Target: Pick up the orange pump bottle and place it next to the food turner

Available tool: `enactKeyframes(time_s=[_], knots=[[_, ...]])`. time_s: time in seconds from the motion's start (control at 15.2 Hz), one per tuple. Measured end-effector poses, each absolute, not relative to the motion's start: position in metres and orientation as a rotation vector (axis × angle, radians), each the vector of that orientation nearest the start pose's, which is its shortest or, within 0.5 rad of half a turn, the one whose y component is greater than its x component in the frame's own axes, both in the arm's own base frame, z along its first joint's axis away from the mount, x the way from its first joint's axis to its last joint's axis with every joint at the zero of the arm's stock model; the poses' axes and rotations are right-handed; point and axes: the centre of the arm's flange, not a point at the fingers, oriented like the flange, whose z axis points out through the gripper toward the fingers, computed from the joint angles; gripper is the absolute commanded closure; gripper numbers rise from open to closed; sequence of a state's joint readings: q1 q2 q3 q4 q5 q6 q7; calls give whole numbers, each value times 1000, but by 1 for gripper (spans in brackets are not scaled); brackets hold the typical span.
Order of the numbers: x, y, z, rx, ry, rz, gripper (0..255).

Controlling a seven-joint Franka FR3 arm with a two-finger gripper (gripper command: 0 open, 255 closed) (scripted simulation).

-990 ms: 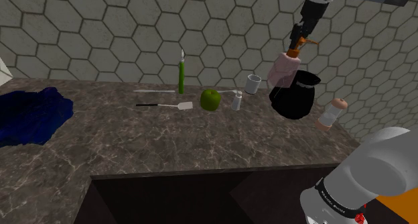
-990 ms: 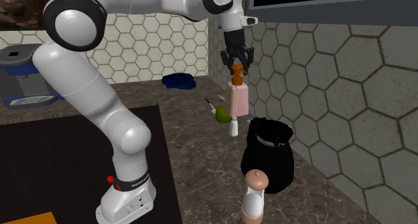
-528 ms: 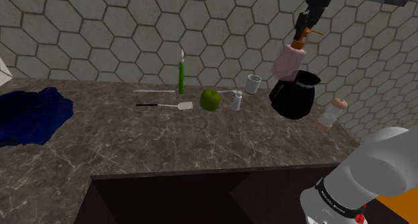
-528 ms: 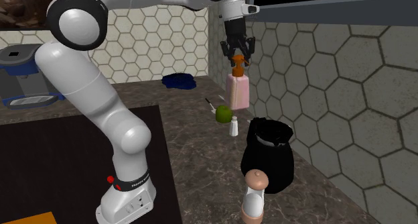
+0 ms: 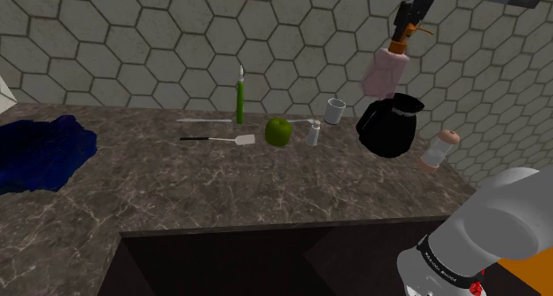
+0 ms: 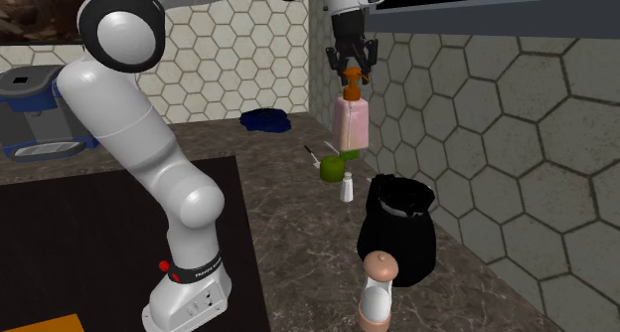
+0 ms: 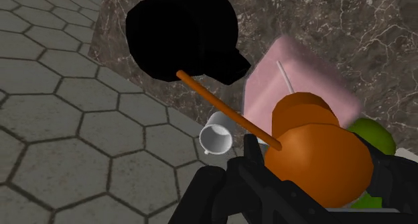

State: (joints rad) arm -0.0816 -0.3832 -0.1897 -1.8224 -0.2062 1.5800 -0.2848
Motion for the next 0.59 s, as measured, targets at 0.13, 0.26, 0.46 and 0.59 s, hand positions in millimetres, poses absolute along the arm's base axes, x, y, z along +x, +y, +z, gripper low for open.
enactKeyframes(time_s=[0.13, 0.26, 0.46, 0.59], knots=[[413, -136, 687, -3304, -19, -152, 255], [420, -114, 679, -3304, -19, -152, 255], [429, -78, 665, -3304, -19, -152, 255], [441, -52, 656, -3304, -19, -152, 255]])
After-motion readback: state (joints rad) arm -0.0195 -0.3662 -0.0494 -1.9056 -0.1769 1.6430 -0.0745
